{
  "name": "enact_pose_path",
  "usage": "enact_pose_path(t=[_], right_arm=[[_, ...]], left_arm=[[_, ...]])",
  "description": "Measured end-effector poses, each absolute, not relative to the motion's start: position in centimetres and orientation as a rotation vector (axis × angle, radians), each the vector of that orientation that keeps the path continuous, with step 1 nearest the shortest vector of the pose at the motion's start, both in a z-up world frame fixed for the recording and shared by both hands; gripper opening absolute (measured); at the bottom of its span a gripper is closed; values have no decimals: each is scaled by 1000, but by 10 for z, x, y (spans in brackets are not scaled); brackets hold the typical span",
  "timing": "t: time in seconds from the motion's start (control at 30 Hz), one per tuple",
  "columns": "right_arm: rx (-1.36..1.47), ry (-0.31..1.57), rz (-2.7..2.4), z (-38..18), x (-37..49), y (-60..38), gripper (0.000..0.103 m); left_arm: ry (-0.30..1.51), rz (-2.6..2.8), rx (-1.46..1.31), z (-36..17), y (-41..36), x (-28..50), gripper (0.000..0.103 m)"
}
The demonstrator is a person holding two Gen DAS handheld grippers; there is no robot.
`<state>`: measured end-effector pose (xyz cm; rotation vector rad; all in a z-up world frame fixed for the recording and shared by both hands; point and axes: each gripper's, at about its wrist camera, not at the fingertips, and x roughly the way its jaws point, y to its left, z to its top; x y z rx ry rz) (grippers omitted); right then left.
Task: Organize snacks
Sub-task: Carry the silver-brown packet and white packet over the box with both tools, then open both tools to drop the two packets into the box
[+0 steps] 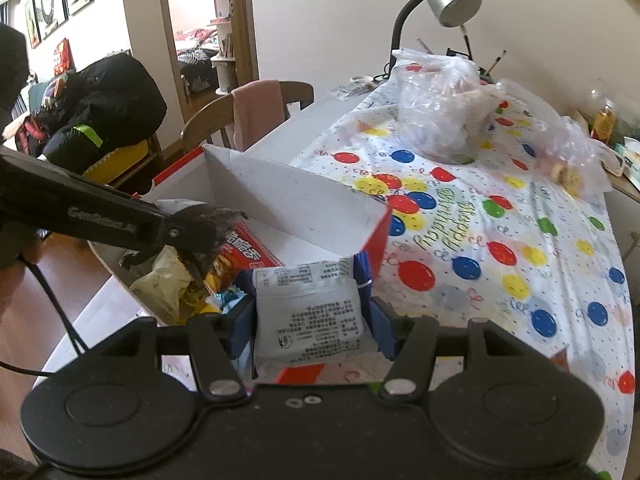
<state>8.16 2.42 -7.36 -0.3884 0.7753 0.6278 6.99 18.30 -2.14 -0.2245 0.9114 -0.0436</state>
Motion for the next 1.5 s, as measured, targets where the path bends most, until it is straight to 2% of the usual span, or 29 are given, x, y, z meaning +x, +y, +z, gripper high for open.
enact_pose_path(t=[0.63,1.2,1.5], right_arm=[[-482,886,634,-126,133,109,59],[-546,969,655,-161,148,134,59],[-551,972,659,-160,145,133,65]], left_arm=[[971,82,-187,-49,262,97,30],[1093,89,-162,-86,280,121,30],[1093,84,-159,-88,277,119,30]])
